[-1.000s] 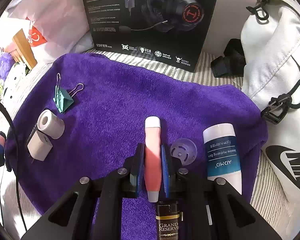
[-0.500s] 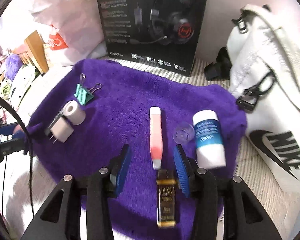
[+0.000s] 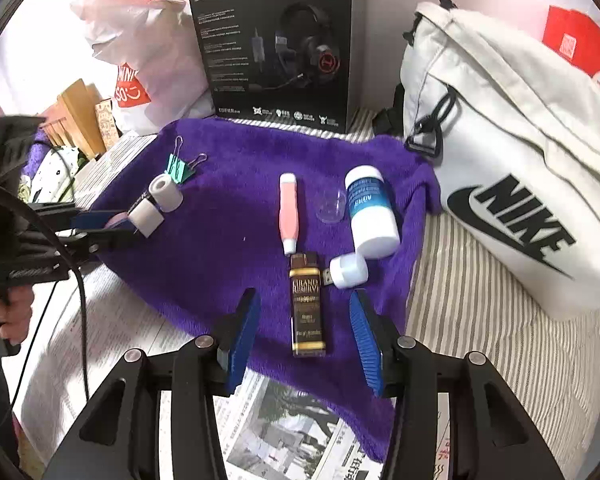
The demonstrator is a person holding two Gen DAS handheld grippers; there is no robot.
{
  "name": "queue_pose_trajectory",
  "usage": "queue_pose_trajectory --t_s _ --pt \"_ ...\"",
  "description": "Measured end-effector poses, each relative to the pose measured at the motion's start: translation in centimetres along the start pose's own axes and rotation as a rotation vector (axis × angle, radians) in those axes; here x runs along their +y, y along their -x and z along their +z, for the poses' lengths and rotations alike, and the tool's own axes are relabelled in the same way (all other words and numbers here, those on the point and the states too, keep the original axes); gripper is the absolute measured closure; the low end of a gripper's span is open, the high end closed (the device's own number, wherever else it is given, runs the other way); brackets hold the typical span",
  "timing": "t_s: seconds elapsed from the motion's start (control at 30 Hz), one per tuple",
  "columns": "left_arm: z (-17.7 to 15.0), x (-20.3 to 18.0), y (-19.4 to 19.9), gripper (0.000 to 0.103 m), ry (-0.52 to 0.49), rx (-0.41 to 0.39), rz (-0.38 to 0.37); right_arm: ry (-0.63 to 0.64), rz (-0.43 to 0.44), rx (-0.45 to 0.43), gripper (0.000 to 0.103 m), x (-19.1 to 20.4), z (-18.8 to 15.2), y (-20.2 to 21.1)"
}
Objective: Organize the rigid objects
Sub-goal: 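Lower the pink-and-blue container onto the towel beside the charger and open the left gripper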
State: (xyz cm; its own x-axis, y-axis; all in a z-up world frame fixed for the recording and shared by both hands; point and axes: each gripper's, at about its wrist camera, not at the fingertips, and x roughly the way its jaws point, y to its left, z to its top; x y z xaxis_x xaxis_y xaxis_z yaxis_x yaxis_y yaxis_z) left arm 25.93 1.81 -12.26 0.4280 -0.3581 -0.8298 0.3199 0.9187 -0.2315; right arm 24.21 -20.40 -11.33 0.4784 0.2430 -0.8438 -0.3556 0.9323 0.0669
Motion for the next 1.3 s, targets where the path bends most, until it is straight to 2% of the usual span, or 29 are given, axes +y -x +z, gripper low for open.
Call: queue_pose_trajectory --t_s 0.13,0.47,0.73,0.8,0.87,1.13,1.23,1.3 --pt "0.5 -1.0 -1.9 0.068 -0.039 0.038 0.058 -0.018 0.0 0.007 0.056 -0.7 -0.8 -0.2" --pt "1.2 -3.0 -4.5 0.068 -0.133 0.087 0.117 -0.067 0.018 0.006 0.056 -1.7 -2.0 0.0" --pt "0.9 -3.5 -4.6 0.068 -0.184 0.079 0.15 -0.066 0.035 0.021 0.055 -1.1 -2.3 -0.3" --pt "0.7 -3.6 -4.4 0.066 -0.184 0.08 0.152 -0.072 0.04 0.023 0.055 -1.0 -2.5 -0.4" --pt "0.5 -3.7 -4.3 0.059 -0.186 0.086 0.145 -0.08 0.042 0.019 0.055 -1.0 -2.6 -0.2" --pt "0.0 -3.5 -3.5 0.055 -0.119 0.099 0.12 -0.075 0.038 0.002 0.046 -0.5 -3.1 0.3" --pt "-0.5 -3.9 -2.3 0.053 -0.114 0.089 0.141 -0.081 0.037 -0.007 0.042 -0.4 -3.3 0.4" --pt "-0.6 -4.0 -1.6 0.048 -0.1 0.087 0.157 -0.083 0.04 -0.011 0.039 -0.3 -3.3 0.3"
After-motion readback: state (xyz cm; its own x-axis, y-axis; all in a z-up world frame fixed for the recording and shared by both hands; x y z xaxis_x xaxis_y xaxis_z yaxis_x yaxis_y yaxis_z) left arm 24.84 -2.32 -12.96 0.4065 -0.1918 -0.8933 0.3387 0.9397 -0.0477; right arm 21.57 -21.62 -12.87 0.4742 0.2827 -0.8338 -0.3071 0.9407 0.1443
